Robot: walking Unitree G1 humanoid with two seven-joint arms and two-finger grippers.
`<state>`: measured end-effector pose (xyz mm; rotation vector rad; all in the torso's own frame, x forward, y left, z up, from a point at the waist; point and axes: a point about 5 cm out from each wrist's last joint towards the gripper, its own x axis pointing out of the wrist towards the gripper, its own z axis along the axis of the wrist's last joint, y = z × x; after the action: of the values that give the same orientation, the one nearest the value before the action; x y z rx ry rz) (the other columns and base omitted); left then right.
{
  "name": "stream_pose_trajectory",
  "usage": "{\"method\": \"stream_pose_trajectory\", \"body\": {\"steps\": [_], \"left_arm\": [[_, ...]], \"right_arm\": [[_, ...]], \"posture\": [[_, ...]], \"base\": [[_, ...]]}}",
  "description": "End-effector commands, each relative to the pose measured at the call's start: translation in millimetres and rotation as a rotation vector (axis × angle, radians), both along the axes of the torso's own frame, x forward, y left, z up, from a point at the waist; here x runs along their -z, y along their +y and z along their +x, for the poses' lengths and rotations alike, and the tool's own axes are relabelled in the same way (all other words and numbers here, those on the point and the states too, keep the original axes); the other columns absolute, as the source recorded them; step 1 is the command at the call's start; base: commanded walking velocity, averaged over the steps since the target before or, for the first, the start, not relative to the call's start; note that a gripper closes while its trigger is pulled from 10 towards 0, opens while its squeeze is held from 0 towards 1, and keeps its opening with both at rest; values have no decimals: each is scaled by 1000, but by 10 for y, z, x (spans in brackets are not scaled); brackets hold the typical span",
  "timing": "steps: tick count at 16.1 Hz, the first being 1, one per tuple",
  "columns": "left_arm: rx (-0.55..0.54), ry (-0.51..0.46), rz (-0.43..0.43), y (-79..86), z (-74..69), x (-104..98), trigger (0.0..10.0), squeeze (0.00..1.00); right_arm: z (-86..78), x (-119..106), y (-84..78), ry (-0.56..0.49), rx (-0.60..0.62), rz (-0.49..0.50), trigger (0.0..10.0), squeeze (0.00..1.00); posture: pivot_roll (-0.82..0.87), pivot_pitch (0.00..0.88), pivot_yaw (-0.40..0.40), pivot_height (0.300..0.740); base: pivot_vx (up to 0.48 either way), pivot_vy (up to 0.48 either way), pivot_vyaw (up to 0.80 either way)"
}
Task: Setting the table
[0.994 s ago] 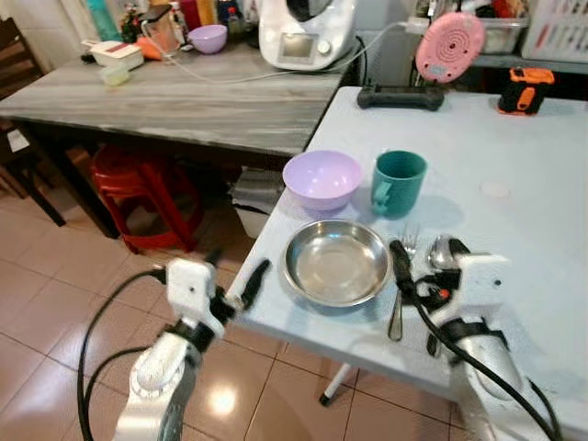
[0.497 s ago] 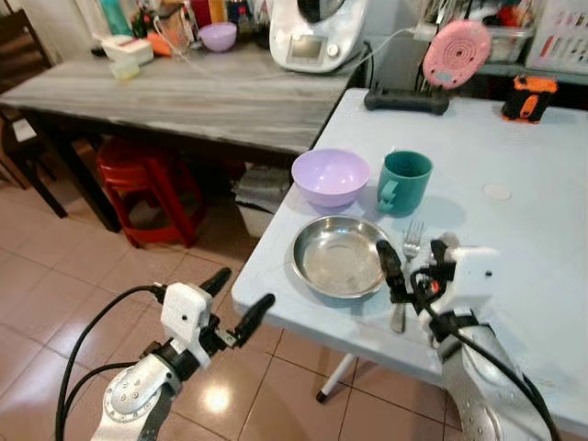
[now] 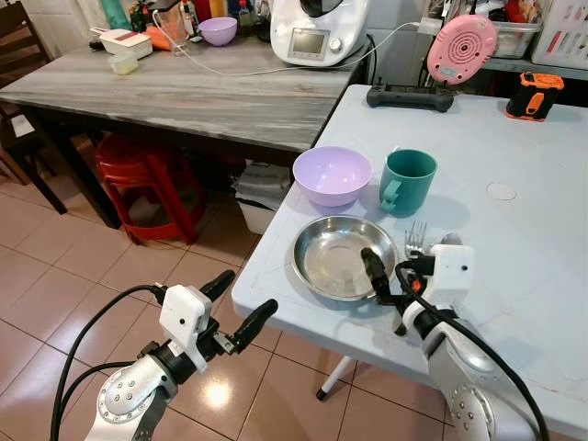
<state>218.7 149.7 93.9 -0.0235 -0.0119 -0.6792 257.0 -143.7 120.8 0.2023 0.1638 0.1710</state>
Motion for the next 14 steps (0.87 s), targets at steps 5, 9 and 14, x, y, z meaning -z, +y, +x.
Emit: {"method": "stream_pose_trajectory", "body": {"steps": [5, 9, 14], "left_arm": [[35, -11, -3, -4, -14, -31, 10000, 0], [43, -16, -5, -29, -8, -42, 10000, 0], [62, -22, -13, -70, -16, -73, 10000, 0]], "right_arm": [[90, 28, 68, 57, -13, 25, 10000, 0], [117, 77, 114, 89, -22, 43, 8235, 0], [154, 112, 143, 125, -39, 47, 0, 0]], "posture": [[-64, 85, 84, 740], [-59, 81, 84, 740], [-56, 93, 79, 740]], "base": [[0, 0, 0], [0, 0, 0], [0, 0, 0]]}}
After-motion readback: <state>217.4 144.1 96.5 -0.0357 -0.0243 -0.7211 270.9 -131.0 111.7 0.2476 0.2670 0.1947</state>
